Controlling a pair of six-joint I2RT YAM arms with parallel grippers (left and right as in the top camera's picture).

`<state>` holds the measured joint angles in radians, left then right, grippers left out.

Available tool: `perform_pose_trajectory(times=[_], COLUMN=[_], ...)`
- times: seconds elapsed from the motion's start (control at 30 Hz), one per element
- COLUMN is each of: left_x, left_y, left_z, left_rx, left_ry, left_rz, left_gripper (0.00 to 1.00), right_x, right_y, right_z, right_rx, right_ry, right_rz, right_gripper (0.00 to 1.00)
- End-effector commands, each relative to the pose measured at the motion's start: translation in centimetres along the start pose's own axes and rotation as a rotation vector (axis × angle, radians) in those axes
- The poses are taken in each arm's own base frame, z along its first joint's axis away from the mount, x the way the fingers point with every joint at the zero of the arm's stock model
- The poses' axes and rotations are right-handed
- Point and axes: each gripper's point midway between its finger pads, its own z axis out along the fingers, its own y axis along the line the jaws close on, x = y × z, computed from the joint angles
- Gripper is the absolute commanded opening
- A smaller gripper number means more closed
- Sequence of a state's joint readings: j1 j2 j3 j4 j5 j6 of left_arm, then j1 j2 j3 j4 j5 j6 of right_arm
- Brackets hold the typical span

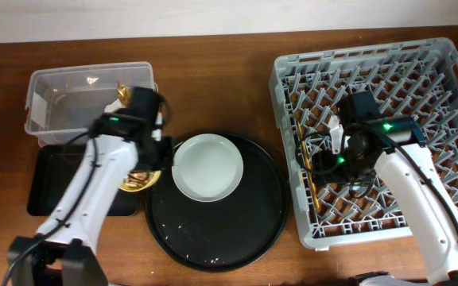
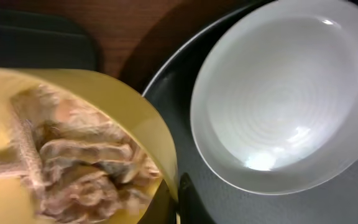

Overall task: Sort waste into correct bins and load items into the dishwasher rack
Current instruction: 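Tip the yellow bowl over the black tray to dump scraps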

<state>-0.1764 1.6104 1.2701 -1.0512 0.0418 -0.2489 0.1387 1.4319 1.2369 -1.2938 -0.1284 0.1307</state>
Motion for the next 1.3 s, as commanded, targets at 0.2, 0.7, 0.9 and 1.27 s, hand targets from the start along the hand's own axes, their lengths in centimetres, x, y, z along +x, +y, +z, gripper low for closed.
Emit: perform_pose_trajectory(times=[0.2, 0.7, 0.9, 1.27], left_x=[-4.0, -4.1, -4.4, -3.8], left_y=[5.3, 13.1, 14.8, 15.1], left_z=[-5.3, -3.2, -5.5, -3.6], left_rx=[0.706, 1.225, 1.328, 1.186], left_ry=[-0.23, -0.202, -0.28, -0.361], left_rz=[-0.021, -0.627, -0.722, -0.512], left_gripper=[0.0, 0.0, 0.0, 0.0], right_x=[-0.2, -0.2, -0.1, 0.1], right_y=[-0.2, -0.2, -0.2, -0.2], right_z=[-0.6, -0.6, -0.6, -0.6], right_rx=[0.006, 0.006, 0.006, 0.007], right_ry=[-0.026, -0.025, -0.025, -0.014], right_rz=[-0.002, -0.002, -0.002, 0.0], right_gripper=[0.7, 0.7, 0.7, 0.7])
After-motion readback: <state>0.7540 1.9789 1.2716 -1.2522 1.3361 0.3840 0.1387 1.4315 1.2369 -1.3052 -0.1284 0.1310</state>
